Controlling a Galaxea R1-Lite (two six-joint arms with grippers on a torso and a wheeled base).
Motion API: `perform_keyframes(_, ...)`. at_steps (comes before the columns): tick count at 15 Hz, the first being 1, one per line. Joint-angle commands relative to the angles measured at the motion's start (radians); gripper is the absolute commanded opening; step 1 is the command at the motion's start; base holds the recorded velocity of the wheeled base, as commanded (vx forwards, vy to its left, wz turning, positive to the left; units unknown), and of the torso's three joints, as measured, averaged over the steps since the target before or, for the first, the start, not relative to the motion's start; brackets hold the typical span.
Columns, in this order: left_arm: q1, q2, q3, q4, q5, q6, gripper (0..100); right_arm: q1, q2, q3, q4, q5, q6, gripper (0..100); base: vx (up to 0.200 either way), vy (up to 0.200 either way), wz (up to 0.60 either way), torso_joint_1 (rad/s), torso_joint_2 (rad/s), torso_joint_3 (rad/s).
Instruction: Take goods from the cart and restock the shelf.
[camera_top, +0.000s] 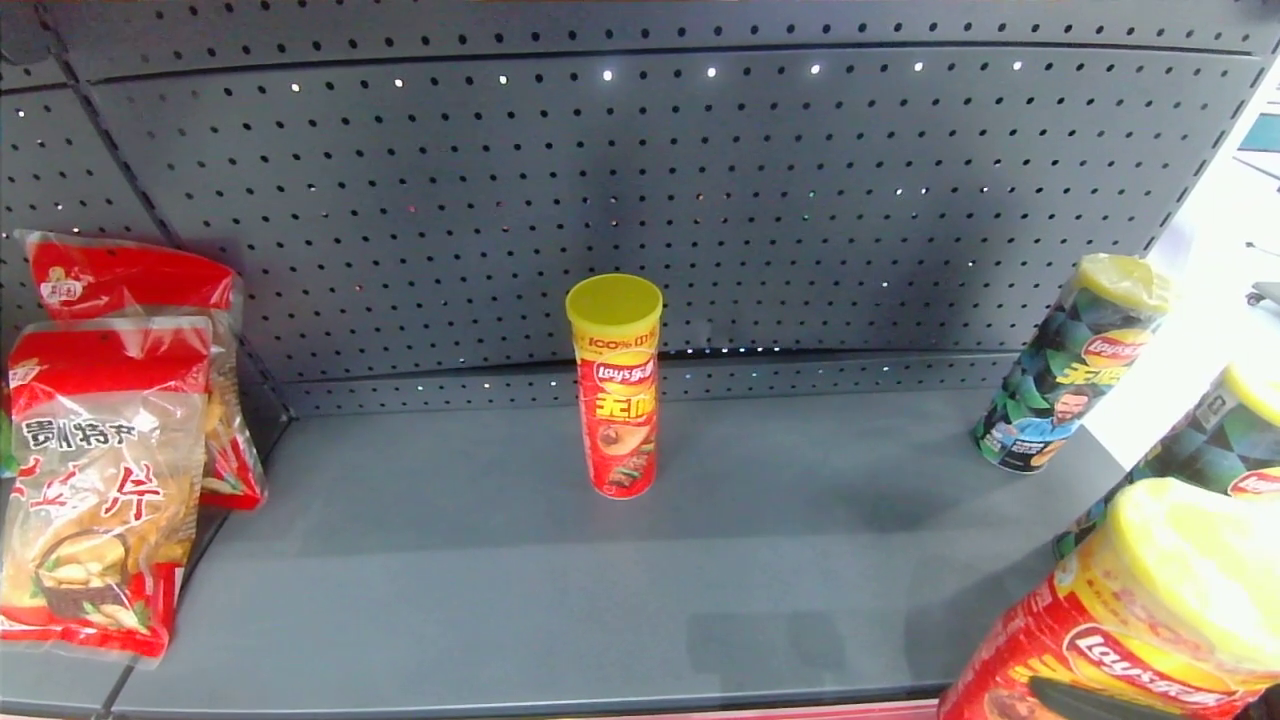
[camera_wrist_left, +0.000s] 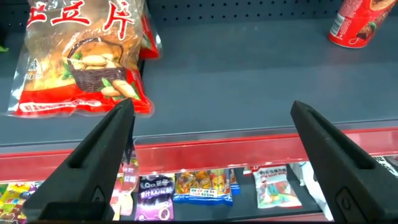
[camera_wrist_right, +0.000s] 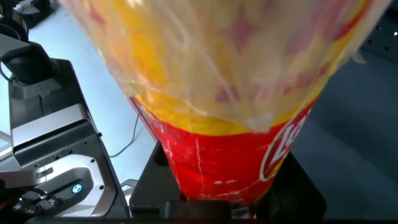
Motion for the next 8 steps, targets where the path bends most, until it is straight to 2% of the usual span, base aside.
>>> perform_keyframes(1, 0.0, 0.0, -0.001, 0.002, 0.001, -0.006, 100, 0.001, 0.004, -0.004, -0.001, 0.001, 0.0, 0, 0.0, 0.0, 0.0, 0.0, 0.0, 0.0)
perform_keyframes(4, 0.0, 0.0, -0.001, 0.0, -0.013, 0.003, 100, -0.001, 0.018, -0.049, -0.001, -0.001, 0.0, 0, 0.0, 0.0, 0.0, 0.0, 0.0, 0.0)
perform_keyframes(6, 0.0, 0.0, -0.02, -0.02, -0.049, 0.039, 100, -0.002, 0.027, -0.06, -0.001, -0.003, 0.0, 0, 0.0, 0.0, 0.0, 0.0, 0.0, 0.0)
perform_keyframes(8, -0.02, 0.161, -0.23, -0.17, -0.077, 0.023, 100, 0.001, 0.028, -0.055, -0.001, -0.006, 0.0, 0, 0.0, 0.0, 0.0, 0.0, 0.0, 0.0)
